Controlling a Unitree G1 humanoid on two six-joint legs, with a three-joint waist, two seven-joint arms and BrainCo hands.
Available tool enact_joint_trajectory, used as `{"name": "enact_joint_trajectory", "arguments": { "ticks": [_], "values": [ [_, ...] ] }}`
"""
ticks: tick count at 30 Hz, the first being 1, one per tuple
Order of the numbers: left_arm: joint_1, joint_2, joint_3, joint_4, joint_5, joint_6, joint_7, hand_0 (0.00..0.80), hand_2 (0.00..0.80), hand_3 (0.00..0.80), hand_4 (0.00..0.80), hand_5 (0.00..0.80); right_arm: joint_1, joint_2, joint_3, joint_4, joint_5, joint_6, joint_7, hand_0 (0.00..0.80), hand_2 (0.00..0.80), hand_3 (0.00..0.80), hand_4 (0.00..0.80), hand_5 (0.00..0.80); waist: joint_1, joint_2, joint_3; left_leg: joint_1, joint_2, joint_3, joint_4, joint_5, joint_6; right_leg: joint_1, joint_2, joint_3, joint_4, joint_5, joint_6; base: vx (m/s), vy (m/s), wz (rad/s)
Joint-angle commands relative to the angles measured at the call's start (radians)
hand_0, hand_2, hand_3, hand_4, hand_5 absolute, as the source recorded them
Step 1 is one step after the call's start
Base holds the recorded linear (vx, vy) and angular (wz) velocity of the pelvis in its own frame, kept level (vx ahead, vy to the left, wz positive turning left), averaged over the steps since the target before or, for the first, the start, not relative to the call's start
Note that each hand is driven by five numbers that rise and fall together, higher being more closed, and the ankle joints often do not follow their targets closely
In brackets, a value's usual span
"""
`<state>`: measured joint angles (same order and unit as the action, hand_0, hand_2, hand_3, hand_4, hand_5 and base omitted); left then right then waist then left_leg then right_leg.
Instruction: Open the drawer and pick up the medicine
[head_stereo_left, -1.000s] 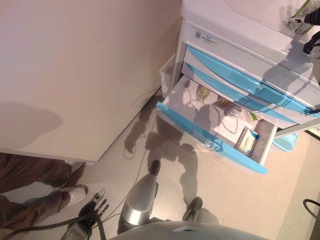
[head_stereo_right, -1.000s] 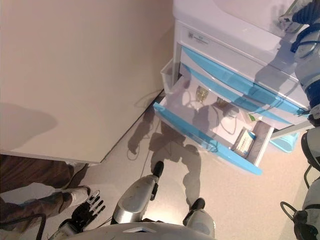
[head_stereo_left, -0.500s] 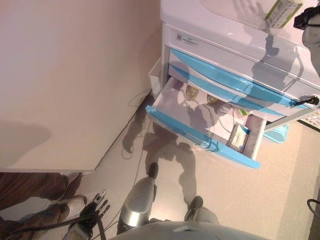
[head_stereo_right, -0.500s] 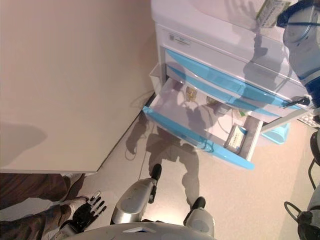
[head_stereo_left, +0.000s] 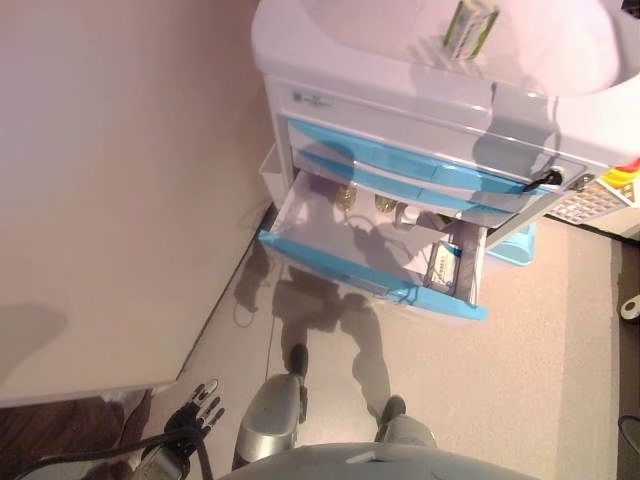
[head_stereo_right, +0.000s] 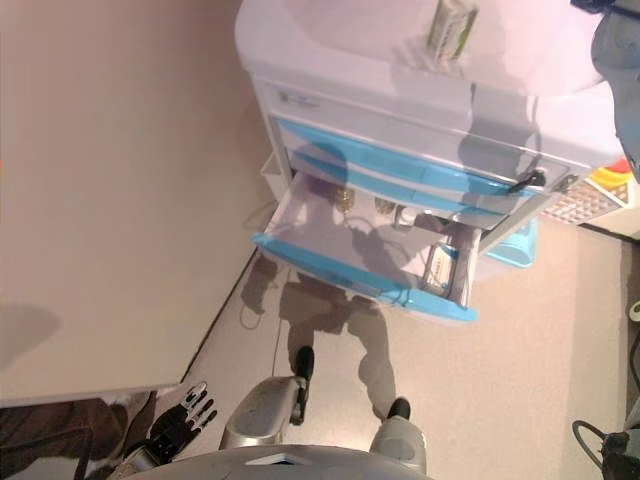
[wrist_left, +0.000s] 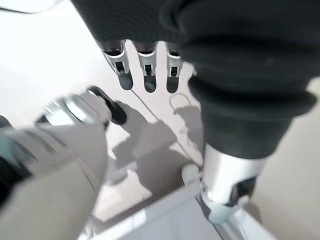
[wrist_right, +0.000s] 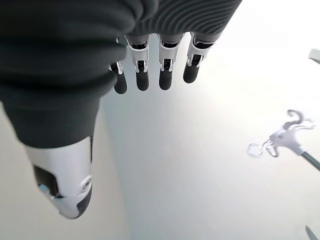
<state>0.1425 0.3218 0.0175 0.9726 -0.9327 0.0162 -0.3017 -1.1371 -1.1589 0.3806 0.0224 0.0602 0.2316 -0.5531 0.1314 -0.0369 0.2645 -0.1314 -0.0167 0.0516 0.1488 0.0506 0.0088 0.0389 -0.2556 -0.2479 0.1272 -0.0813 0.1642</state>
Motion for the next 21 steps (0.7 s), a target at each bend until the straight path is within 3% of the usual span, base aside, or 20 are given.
{"name": "enact_joint_trajectory", "arguments": {
  "ticks": [1,7,9,13,21],
  "values": [
    [0.044,0.018,-0.017,-0.044,0.085,-0.066,-0.012,0.000,0.000,0.000,0.000,0.000,0.073,-0.045,-0.072,-0.071,0.091,-0.056,0.036,0.000,0.000,0.000,0.000,0.000,0.001,0.006,-0.072,0.094,0.022,0.001,-0.048,-0.109,-0.009,-0.080,0.016,0.026,0.063,0.041,-0.026,-0.010,-0.045,-0.18],
    [0.030,0.028,-0.052,-0.150,0.144,-0.114,0.016,0.000,0.000,0.000,0.000,0.000,0.386,-0.014,-0.291,-0.221,0.204,-0.147,0.192,0.000,0.000,0.000,0.000,0.000,-0.047,0.014,-0.094,0.110,0.039,0.032,-0.063,-0.108,-0.015,-0.081,0.032,0.047,0.058,0.038,-0.030,-0.011,-0.049,-0.23],
    [0.017,0.042,-0.064,-0.185,0.162,-0.126,0.034,0.000,0.000,0.000,0.000,0.000,0.504,0.020,-0.352,-0.263,0.215,-0.212,0.272,0.000,0.000,0.000,0.000,0.000,-0.067,0.017,-0.101,0.116,0.046,0.044,-0.067,-0.105,-0.018,-0.083,0.039,0.054,0.057,0.039,-0.031,-0.009,-0.049,-0.18],
    [-0.008,0.062,-0.074,-0.233,0.214,-0.149,0.055,0.000,0.000,0.000,0.000,0.000,0.699,0.096,-0.436,-0.314,0.242,-0.270,0.407,0.000,0.000,0.000,0.000,0.000,-0.101,0.022,-0.110,0.128,0.056,0.061,-0.075,-0.103,-0.021,-0.083,0.048,0.065,0.053,0.040,-0.033,-0.019,-0.048,-0.25],
    [-0.054,0.112,-0.113,-0.286,0.398,-0.181,0.102,0.000,0.000,0.000,0.000,0.000,0.987,0.244,-0.451,-0.376,0.312,-0.375,0.790,0.000,0.000,0.000,0.000,0.000,-0.150,0.033,-0.118,0.144,0.079,0.086,-0.097,-0.082,-0.035,-0.074,0.066,0.070,0.040,0.043,-0.037,-0.016,-0.064,-0.17]
  ]
}}
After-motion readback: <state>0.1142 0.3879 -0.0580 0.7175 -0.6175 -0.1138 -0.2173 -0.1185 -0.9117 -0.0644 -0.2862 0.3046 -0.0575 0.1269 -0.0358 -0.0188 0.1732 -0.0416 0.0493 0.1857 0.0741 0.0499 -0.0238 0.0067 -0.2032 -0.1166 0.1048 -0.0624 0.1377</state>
